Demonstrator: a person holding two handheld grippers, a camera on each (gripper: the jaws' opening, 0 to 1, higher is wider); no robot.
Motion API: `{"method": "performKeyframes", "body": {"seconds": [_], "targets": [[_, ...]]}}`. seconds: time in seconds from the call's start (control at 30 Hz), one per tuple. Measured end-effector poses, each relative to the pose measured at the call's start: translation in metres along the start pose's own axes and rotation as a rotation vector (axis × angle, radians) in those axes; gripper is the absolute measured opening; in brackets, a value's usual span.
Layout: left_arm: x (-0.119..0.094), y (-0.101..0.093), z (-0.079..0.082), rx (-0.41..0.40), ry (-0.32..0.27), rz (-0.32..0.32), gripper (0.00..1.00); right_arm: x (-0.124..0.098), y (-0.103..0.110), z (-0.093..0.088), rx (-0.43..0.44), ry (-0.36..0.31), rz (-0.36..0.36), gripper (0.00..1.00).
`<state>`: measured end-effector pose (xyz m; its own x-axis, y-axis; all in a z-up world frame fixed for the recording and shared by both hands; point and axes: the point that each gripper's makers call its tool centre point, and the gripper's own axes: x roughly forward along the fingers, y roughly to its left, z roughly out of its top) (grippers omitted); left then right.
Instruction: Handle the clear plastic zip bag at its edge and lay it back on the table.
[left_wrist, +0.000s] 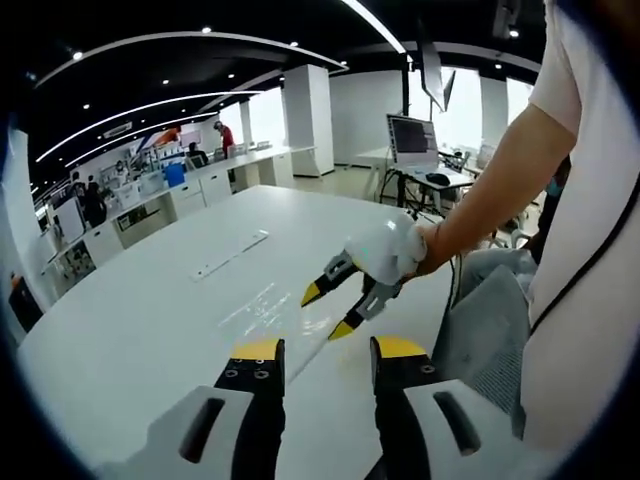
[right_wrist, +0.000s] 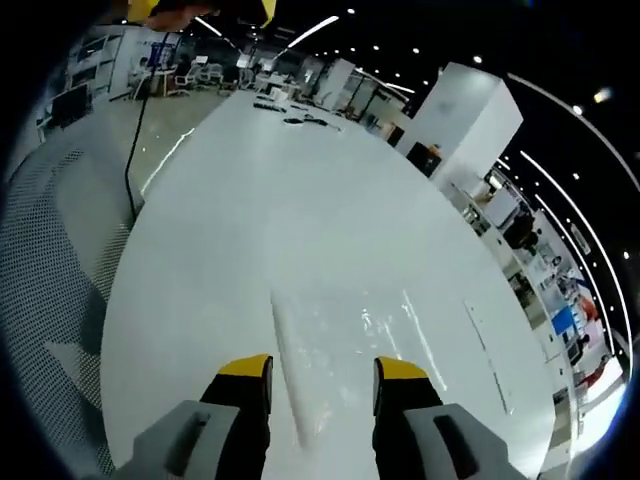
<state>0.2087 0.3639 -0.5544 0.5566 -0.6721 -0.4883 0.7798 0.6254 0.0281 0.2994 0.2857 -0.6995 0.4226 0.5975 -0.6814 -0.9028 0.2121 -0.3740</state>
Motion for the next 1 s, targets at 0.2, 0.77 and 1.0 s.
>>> {"method": "performKeyframes", "body": {"seconds": [0.2,0.77,1.0], "targets": [[-0.003,-0.003,-0.007,-0.006,0.002,0.004,0.33,-0.02,-0.002,0.014,0.077,-0.047,-0.025,0.46],[-0.016,-0.02,-0.014,-0.037,-0.017,0.02,0.36,-0.068,0.01,0.024,0.172,-0.1,-0.083,0.62],[-0.019,-0.021,-0.021,-0.052,-0.016,0.029,0.38,-0.086,0.012,0.023,0.221,-0.119,-0.113,0.67]]}}
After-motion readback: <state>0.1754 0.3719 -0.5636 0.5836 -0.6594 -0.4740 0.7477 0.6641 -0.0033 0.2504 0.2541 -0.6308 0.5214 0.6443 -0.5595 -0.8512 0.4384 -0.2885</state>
